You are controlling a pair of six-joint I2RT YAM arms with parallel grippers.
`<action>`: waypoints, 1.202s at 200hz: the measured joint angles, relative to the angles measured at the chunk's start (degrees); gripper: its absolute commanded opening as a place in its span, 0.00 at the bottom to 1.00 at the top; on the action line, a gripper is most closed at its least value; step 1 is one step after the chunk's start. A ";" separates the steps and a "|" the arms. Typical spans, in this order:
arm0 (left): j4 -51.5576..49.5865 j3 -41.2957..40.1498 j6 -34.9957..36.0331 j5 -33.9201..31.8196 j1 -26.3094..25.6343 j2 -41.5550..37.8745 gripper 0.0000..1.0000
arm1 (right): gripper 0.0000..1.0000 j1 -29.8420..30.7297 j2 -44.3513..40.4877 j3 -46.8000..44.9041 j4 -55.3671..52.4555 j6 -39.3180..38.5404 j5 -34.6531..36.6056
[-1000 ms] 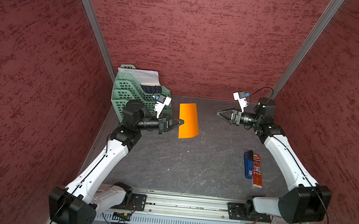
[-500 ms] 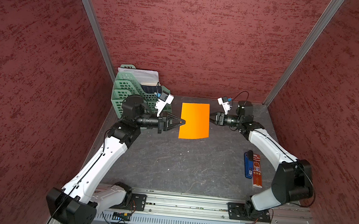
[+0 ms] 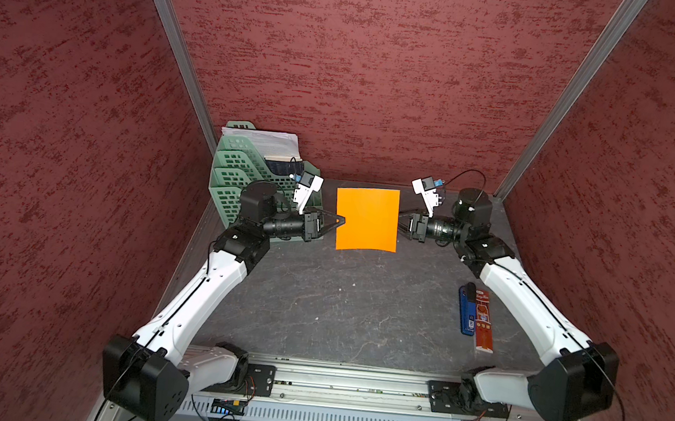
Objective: Fold the square paper along the opposite sides
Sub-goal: Fold the paper.
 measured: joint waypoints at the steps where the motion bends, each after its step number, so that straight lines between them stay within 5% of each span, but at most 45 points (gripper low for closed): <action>1: 0.07 0.00 -0.02 0.00 0.02 0.00 0.00 | 0.47 0.04 -0.07 0.00 -0.04 0.00 -0.02; 128: 2.82 -3.41 -2.34 0.42 1.95 -0.83 0.00 | 0.71 6.84 -0.72 1.22 -1.31 0.63 -4.15; 240: 3.45 -3.96 -2.49 2.27 1.31 -2.78 0.00 | 0.70 12.37 7.04 9.46 -3.06 -0.85 -6.19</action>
